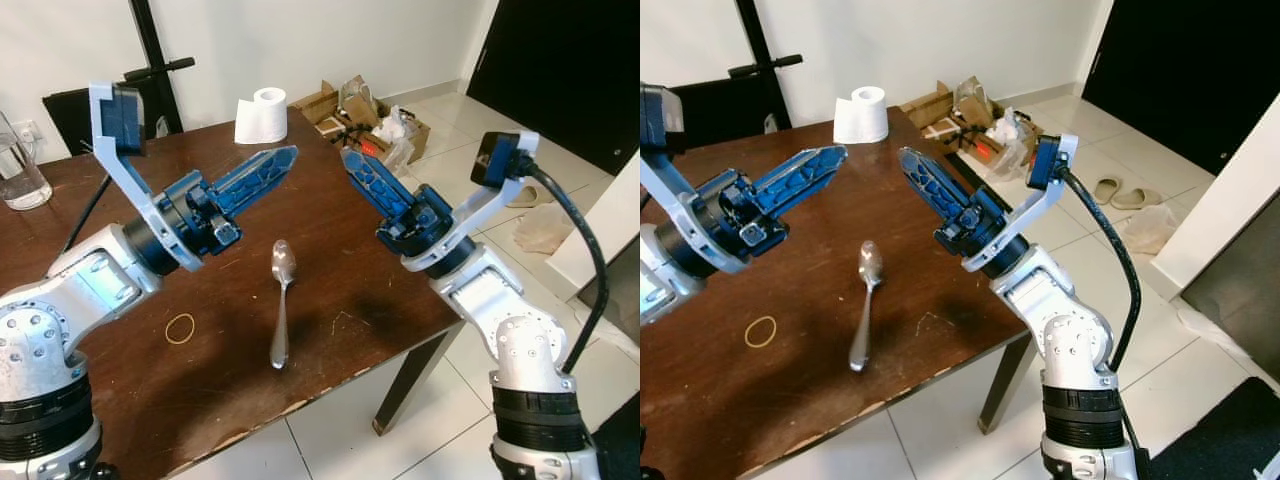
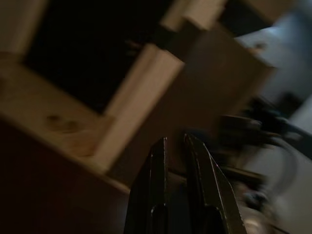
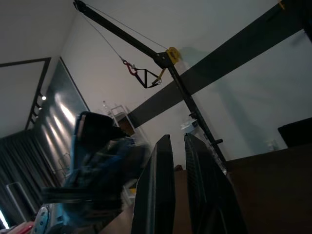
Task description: Setting the table
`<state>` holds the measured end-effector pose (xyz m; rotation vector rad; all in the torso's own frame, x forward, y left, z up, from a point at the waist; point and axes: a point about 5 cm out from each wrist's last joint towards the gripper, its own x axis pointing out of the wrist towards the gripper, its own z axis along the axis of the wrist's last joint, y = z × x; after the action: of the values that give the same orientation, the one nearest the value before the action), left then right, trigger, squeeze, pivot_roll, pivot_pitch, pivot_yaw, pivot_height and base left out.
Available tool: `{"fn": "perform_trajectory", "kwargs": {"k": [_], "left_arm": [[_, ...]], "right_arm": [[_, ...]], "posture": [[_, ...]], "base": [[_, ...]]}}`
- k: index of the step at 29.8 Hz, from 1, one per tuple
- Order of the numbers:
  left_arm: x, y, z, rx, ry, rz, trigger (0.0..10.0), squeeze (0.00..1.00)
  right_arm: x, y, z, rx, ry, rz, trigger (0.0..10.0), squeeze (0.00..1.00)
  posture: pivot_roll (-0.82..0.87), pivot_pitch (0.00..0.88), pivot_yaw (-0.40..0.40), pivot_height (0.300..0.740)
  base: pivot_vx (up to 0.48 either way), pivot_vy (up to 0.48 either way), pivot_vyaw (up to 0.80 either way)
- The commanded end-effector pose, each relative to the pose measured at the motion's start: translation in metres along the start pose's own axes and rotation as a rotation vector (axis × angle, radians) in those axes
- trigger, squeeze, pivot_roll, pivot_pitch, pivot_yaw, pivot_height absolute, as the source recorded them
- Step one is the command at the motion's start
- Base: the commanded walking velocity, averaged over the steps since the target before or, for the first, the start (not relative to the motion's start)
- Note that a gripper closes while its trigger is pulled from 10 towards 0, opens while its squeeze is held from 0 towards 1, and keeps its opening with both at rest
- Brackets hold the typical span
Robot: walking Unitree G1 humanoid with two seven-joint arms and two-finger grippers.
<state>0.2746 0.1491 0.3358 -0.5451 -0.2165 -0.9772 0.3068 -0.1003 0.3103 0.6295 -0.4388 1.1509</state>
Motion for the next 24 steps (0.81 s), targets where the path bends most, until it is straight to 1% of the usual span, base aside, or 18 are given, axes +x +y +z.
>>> {"fn": "perform_trajectory", "kwargs": {"k": [1, 4, 6, 7, 9, 11, 12, 13, 14, 15, 16, 17, 18, 19, 20, 22, 23, 24], "left_arm": [[0.000, 0.008, -0.002, 0.016, 0.001, 0.074, 10.0, 0.00], [0.001, 0.014, -0.007, 0.034, 0.013, 0.129, 10.0, 0.00], [0.001, 0.014, -0.007, 0.034, 0.013, 0.129, 10.0, 0.00], [0.001, 0.021, -0.018, 0.082, 0.059, 0.204, 10.0, 0.00], [0.000, 0.034, -0.032, 0.133, 0.149, 0.324, 10.0, 0.00], [-0.003, 0.049, -0.045, 0.238, 0.272, 0.455, 10.0, 0.00], [-0.005, 0.053, -0.049, 0.278, 0.304, 0.492, 10.0, 0.00], [-0.005, 0.053, -0.049, 0.278, 0.304, 0.492, 10.0, 0.00], [-0.010, 0.063, -0.056, 0.262, 0.355, 0.559, 10.0, 0.00], [-0.010, 0.063, -0.056, 0.262, 0.355, 0.559, 10.0, 0.00], [-0.016, 0.072, -0.062, 0.316, 0.395, 0.629, 10.0, 0.00], [-0.022, 0.078, -0.066, 0.332, 0.431, 0.683, 10.0, 0.00], [-0.028, 0.085, -0.069, 0.394, 0.476, 0.746, 10.0, 0.00], [-0.033, 0.088, -0.072, 0.433, 0.515, 0.781, 10.0, 0.00], [-0.041, 0.090, -0.078, 0.434, 0.568, 0.822, 10.0, 0.00], [-0.042, 0.090, -0.080, 0.426, 0.577, 0.826, 10.0, 0.00], [-0.045, 0.089, -0.086, 0.398, 0.603, 0.818, 10.0, 0.00], [-0.045, 0.089, -0.086, 0.398, 0.603, 0.818, 10.0, 0.00]], "right_arm": [[0.000, -0.001, -0.003, 0.000, 0.007, -0.005, 10.0, 0.00], [-0.001, 0.000, -0.005, 0.002, 0.009, -0.007, 10.0, 0.00], [-0.001, 0.000, -0.005, 0.002, 0.009, -0.007, 10.0, 0.00], [-0.002, -0.001, -0.008, -0.003, 0.019, -0.019, 10.0, 0.00], [-0.003, -0.002, -0.012, -0.011, 0.033, -0.039, 10.0, 0.00], [-0.004, -0.003, -0.017, -0.035, 0.060, -0.065, 10.0, 0.00], [-0.005, -0.004, -0.019, -0.043, 0.070, -0.073, 10.0, 0.00], [-0.005, -0.004, -0.019, -0.043, 0.070, -0.073, 10.0, 0.00], [-0.006, -0.007, -0.028, -0.083, 0.122, -0.106, 10.0, 0.00], [-0.006, -0.007, -0.028, -0.083, 0.122, -0.106, 10.0, 0.00], [-0.008, -0.011, -0.040, -0.112, 0.175, -0.149, 10.0, 0.00], [-0.010, -0.014, -0.051, -0.153, 0.230, -0.187, 10.0, 0.00], [-0.012, -0.016, -0.062, -0.191, 0.283, -0.216, 10.0, 0.00], [-0.014, -0.018, -0.070, -0.210, 0.308, -0.248, 10.0, 0.00], [-0.016, -0.022, -0.077, -0.221, 0.317, -0.305, 10.0, 0.00], [-0.016, -0.023, -0.077, -0.221, 0.314, -0.317, 10.0, 0.00], [-0.017, -0.026, -0.077, -0.234, 0.307, -0.343, 10.0, 0.00], [-0.017, -0.026, -0.077, -0.234, 0.307, -0.343, 10.0, 0.00]], "posture": [[0.10, 0.153, 0.067, 0.740], [0.10, 0.154, 0.066, 0.740], [0.10, 0.154, 0.066, 0.740], [0.10, 0.158, 0.066, 0.740], [0.10, 0.159, 0.066, 0.740], [0.10, 0.161, 0.067, 0.740], [0.10, 0.161, 0.067, 0.740], [0.10, 0.161, 0.067, 0.740], [0.10, 0.164, 0.067, 0.740], [0.10, 0.164, 0.067, 0.740], [0.10, 0.168, 0.068, 0.740], [0.11, 0.174, 0.067, 0.740], [0.11, 0.176, 0.067, 0.740], [0.11, 0.176, 0.067, 0.740], [0.11, 0.180, 0.067, 0.740], [0.11, 0.180, 0.067, 0.740], [0.12, 0.183, 0.068, 0.740], [0.12, 0.183, 0.068, 0.740]], "base": [[0.000, 0.000, 0.00], [0.000, 0.000, 0.00], [0.000, 0.000, 0.00], [0.000, 0.000, 0.00], [0.000, 0.000, 0.00], [0.000, 0.000, 0.00], [0.000, 0.000, 0.00], [0.000, 0.000, 0.00], [0.000, 0.000, 0.00], [0.000, 0.000, 0.00], [0.000, 0.000, 0.00], [0.000, 0.000, 0.00], [0.000, 0.000, 0.00], [0.000, 0.000, 0.00], [0.000, 0.000, 0.00], [0.000, 0.000, 0.00], [0.000, 0.000, 0.00], [0.000, 0.000, 0.00]]}}
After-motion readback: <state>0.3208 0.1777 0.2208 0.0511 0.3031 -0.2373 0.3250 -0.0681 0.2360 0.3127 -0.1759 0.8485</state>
